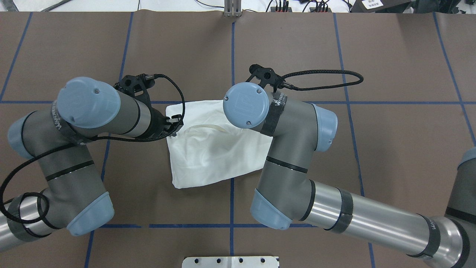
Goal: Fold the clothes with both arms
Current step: 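Lift the near edge with both grippers and fold it away from the robot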
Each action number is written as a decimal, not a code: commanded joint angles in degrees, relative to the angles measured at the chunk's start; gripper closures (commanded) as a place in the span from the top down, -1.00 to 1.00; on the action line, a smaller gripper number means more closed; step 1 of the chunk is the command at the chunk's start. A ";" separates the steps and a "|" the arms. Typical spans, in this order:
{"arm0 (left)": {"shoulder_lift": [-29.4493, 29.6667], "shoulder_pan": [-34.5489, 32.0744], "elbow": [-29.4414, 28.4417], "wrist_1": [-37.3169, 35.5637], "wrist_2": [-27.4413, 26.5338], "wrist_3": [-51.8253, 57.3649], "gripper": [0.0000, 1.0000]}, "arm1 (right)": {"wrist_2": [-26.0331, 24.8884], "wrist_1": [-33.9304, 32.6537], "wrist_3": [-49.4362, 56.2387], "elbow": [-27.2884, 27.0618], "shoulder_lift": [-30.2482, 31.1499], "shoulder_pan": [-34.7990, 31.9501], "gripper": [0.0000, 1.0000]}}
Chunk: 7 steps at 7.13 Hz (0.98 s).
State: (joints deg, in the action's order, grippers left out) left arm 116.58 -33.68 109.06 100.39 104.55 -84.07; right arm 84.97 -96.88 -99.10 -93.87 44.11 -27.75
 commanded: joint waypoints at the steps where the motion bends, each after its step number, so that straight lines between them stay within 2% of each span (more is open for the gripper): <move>1: 1.71 -2.61 -4.45 0.25 -0.66 4.42 -1.00 | 0.11 0.38 1.89 1.93 -0.60 -1.25 -1.00; 3: 4.96 -2.97 -10.16 0.25 -3.36 5.84 -1.00 | 0.02 7.98 2.07 6.92 -1.04 -2.13 -1.00; 4: 5.06 -3.23 -11.23 0.60 -3.47 6.19 -1.00 | 0.02 9.07 2.16 10.17 -2.61 -2.31 -1.00; 7: 6.54 -3.59 -14.74 1.04 -5.05 8.21 -1.00 | 0.02 9.08 3.48 12.22 -3.33 -2.84 -1.00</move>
State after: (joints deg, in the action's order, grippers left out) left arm 122.12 -37.18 96.26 101.22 100.36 -76.37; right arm 84.99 -87.94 -95.94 -82.36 40.95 -30.42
